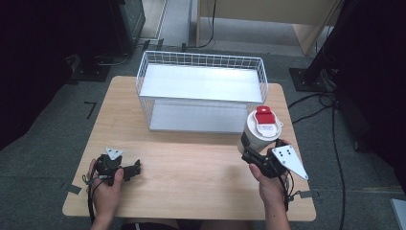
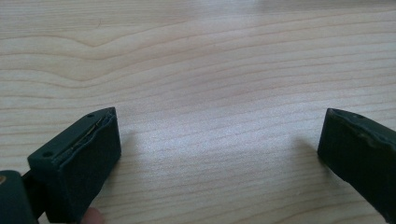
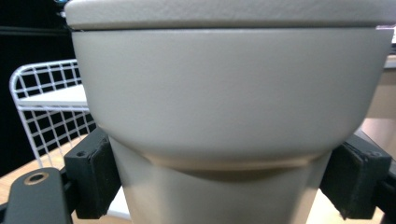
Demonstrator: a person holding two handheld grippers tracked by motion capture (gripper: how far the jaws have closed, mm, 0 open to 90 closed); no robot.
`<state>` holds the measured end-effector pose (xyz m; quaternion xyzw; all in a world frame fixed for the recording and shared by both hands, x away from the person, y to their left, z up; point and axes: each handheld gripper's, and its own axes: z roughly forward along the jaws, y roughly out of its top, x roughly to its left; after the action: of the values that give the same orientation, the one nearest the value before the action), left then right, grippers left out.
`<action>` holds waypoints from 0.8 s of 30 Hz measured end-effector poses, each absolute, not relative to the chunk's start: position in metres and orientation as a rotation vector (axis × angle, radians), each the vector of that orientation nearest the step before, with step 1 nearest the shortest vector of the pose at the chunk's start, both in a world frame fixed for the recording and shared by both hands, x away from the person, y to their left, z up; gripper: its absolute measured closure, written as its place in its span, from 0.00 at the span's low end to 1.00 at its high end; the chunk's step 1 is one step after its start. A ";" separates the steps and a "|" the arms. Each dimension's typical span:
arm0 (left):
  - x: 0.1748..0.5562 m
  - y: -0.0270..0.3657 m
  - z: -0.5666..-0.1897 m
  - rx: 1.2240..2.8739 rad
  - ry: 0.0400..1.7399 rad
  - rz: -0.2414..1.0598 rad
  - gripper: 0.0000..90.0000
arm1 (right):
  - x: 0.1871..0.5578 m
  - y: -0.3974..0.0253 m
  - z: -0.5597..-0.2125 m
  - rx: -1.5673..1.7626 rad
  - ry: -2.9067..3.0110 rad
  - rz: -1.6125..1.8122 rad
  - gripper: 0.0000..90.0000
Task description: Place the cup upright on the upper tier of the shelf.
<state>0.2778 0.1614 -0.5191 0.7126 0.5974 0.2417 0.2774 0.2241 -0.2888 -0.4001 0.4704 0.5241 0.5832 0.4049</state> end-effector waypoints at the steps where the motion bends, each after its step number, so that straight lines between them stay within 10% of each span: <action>1: 0.278 0.161 -0.519 1.913 1.604 0.649 0.00 | 0.224 -0.289 -0.400 1.187 1.323 1.472 0.14; 24: 0.278 0.161 -0.519 1.915 1.603 0.650 0.00 | 0.271 -0.242 -0.350 1.102 1.305 1.556 0.14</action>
<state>0.2779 0.1615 -0.5191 0.7130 0.5970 0.2420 0.2770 0.2706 -0.2420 -0.3499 0.4363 0.5169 0.6160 0.4038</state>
